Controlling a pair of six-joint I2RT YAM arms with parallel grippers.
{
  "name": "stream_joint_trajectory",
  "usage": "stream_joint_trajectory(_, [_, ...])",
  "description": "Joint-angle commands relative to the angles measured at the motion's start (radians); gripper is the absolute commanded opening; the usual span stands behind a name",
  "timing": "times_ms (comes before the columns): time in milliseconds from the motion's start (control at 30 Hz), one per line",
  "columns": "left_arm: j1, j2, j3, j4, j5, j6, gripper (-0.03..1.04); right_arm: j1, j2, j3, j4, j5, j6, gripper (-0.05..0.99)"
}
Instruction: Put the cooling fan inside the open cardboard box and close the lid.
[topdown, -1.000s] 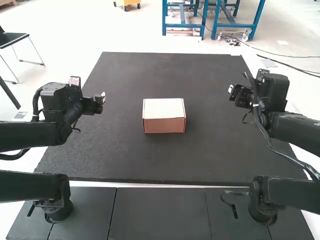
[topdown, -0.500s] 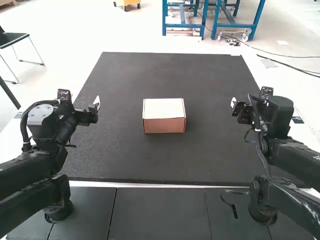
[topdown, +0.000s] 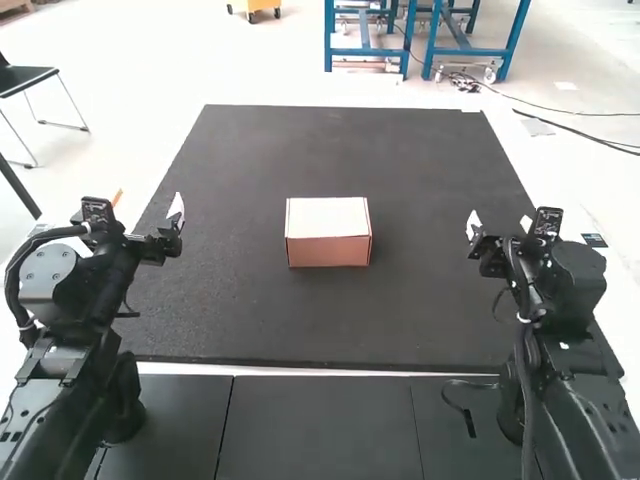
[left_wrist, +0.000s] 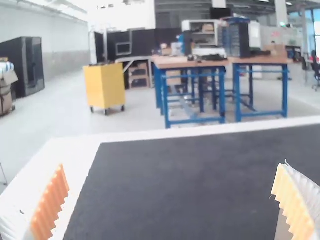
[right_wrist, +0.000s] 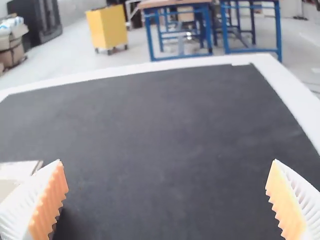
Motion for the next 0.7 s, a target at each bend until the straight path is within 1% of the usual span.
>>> stream_joint_trajectory(0, [0.021, -0.039, -0.010, -0.011, 0.036, 0.018, 0.96, -0.018, -0.113, -0.006, -0.043, -0.011, -0.003, 0.91])
stream_joint_trajectory(33, [0.022, -0.033, -0.010, -0.015, 0.043, 0.019, 0.96, -0.023, -0.090, -0.004, -0.034, -0.013, -0.010, 0.91])
stream_joint_trajectory(133, [0.021, -0.046, -0.009, -0.060, 0.079, 0.026, 0.96, -0.044, -0.098, -0.006, -0.100, -0.022, -0.040, 0.91])
stream_joint_trajectory(167, [0.021, -0.046, -0.007, -0.075, 0.092, 0.036, 0.96, -0.049, -0.101, -0.004, -0.111, -0.023, -0.042, 0.91])
stream_joint_trajectory(233, [0.019, -0.046, -0.007, -0.117, 0.093, 0.078, 0.96, -0.056, -0.101, -0.004, -0.128, -0.031, -0.045, 0.91])
stream_joint_trajectory(300, [0.019, -0.046, -0.007, -0.153, 0.095, 0.107, 0.96, -0.061, -0.101, -0.004, -0.171, -0.033, -0.049, 0.91])
stream_joint_trajectory(333, [0.019, -0.046, -0.007, -0.167, 0.095, 0.107, 0.96, -0.061, -0.101, -0.004, -0.191, -0.031, -0.053, 0.91])
stream_joint_trajectory(400, [0.019, -0.046, -0.007, -0.199, 0.104, 0.110, 0.96, -0.062, -0.101, -0.003, -0.192, -0.029, -0.059, 0.91])
stream_joint_trajectory(467, [0.019, -0.046, -0.007, -0.261, 0.104, 0.108, 0.97, -0.066, -0.101, -0.004, -0.192, -0.028, -0.060, 0.91])
stream_joint_trajectory(500, [0.019, -0.046, -0.006, -0.278, 0.104, 0.107, 0.97, -0.067, -0.101, -0.004, -0.194, -0.029, -0.060, 0.91])
stream_joint_trajectory(567, [0.021, -0.046, -0.006, -0.281, 0.104, 0.107, 0.97, -0.078, -0.101, -0.003, -0.192, -0.019, -0.059, 0.91])
stream_joint_trajectory(600, [0.021, -0.046, -0.007, -0.282, 0.104, 0.107, 0.97, -0.084, -0.101, -0.004, -0.192, 0.000, -0.057, 0.91])
stream_joint_trajectory(667, [0.019, -0.046, -0.007, -0.287, 0.104, 0.108, 0.97, -0.102, -0.101, -0.004, -0.195, 0.001, -0.060, 0.91])
